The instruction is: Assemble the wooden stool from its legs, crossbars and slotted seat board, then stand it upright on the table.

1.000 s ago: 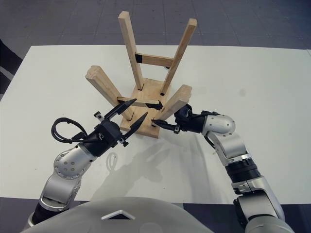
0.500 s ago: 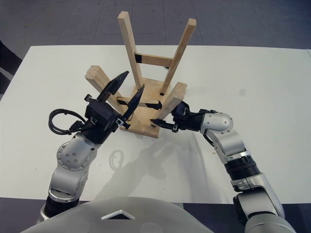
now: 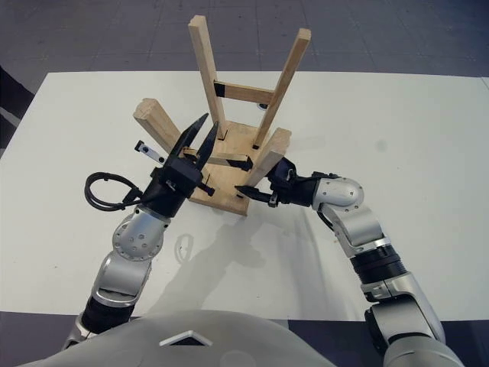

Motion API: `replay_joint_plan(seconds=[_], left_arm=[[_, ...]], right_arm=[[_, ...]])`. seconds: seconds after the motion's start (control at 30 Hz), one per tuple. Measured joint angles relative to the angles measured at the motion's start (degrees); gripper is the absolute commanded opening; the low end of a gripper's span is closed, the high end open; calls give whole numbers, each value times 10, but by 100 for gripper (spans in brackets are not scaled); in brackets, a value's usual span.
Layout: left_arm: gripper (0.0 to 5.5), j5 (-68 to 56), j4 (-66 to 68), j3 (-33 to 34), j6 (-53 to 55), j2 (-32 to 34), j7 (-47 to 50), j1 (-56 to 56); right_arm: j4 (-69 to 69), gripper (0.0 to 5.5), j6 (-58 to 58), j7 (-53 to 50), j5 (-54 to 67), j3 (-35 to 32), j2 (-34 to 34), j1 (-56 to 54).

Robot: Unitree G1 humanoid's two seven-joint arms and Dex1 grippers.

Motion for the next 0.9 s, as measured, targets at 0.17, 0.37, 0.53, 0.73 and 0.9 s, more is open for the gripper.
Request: replay_joint_plan(seconds=[0.17, 0.37, 0.53, 0.73, 0.9], left_arm=[[10, 155, 17, -54, -18, 22, 10, 0], [10, 199, 23, -63, -29, 21, 16, 0], [10, 217, 16, -48, -28, 13, 21, -4], [10, 244, -5, -29, -7, 1, 13, -18], [10, 278, -5, -30, 17, -2, -14, -18]], right_arm=[[0, 204, 0, -1, 0, 1, 0, 0], [0, 204, 0, -2, 0, 1, 0, 0], [0, 204, 0, -2, 0, 1, 0, 0], [0, 204, 0, -2, 0, 1, 0, 0], [-1, 204, 0, -2, 0, 1, 0, 1]])
